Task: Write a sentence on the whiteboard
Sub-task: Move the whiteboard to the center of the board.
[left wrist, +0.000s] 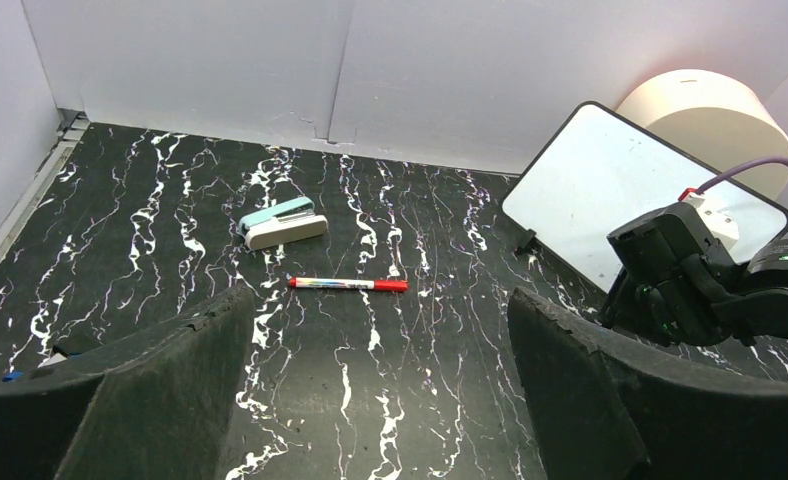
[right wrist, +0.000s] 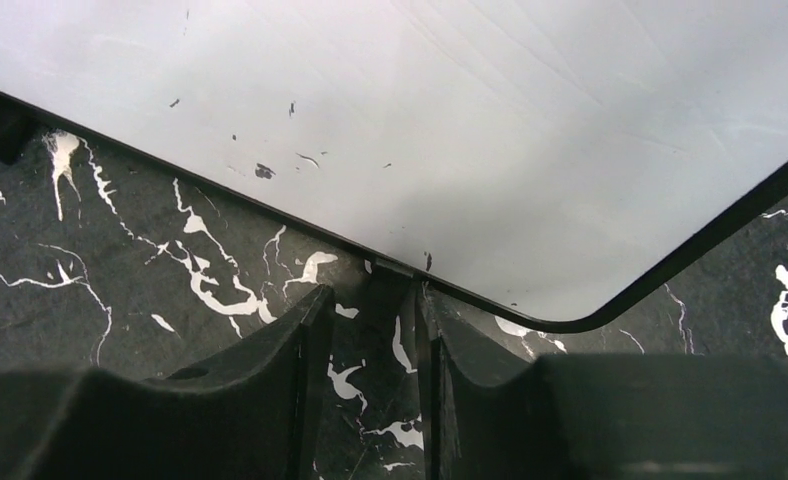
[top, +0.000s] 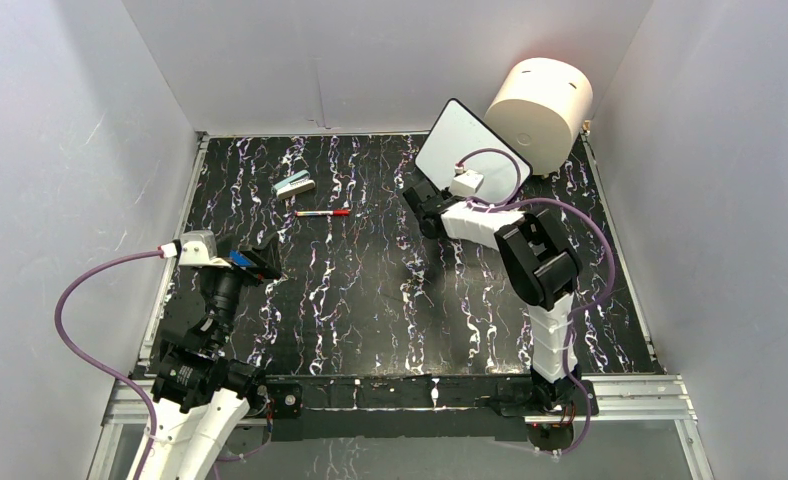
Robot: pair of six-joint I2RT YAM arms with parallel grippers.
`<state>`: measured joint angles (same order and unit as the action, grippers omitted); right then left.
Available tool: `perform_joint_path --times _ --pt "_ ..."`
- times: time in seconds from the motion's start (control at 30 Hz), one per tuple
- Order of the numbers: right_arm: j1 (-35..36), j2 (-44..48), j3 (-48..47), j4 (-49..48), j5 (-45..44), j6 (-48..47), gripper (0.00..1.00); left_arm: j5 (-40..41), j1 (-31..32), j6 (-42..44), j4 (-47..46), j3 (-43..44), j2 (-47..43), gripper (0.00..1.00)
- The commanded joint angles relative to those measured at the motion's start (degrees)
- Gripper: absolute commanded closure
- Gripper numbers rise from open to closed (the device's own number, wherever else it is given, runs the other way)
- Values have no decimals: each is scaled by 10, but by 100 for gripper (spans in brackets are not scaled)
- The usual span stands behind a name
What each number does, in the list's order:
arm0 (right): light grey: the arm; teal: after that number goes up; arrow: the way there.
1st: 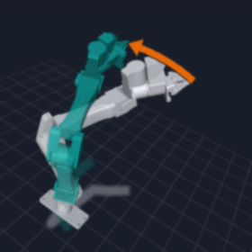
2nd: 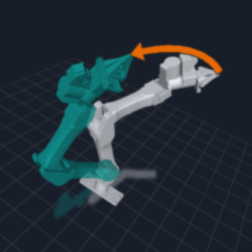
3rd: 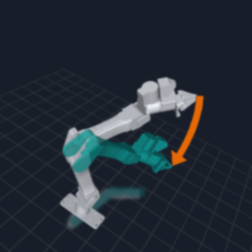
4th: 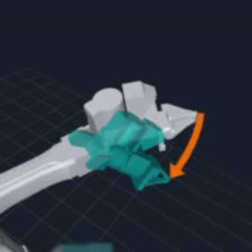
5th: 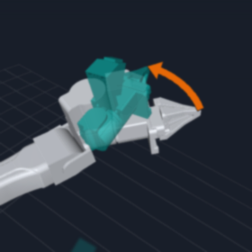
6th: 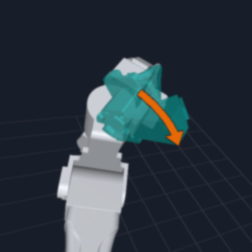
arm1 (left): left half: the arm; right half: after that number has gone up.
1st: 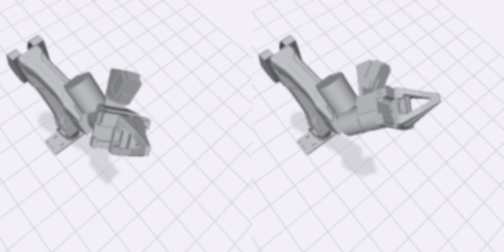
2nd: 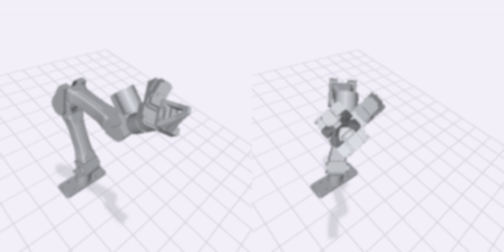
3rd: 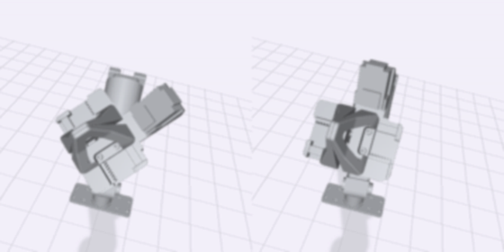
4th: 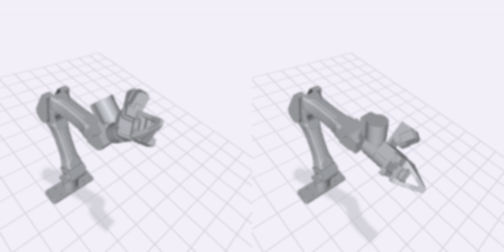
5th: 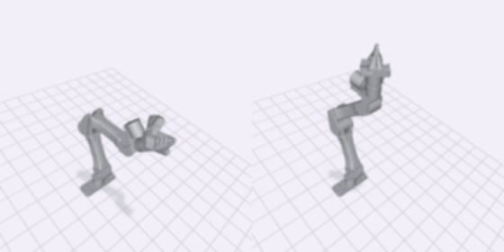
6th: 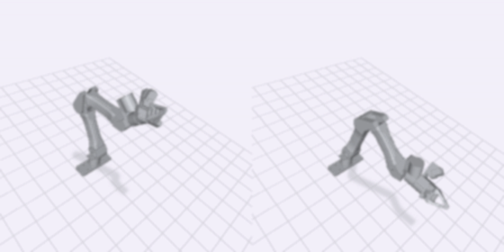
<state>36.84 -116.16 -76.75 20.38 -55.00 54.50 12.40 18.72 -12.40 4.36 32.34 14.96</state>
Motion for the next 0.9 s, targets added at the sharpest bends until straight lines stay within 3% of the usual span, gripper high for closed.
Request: perform_joint_path --times 0.0,0.47,0.87 --pt "-1 -13 -34 26 -49 29 58 -5 5 7 -15 -1 -1 7" --pt "-4 21 33 6 -5 -11 100 -4 4 8 -15 -2 1 7" --pt "0 172 229 -165 135 -205 100 -4 4 11 -12 -1 26 7"
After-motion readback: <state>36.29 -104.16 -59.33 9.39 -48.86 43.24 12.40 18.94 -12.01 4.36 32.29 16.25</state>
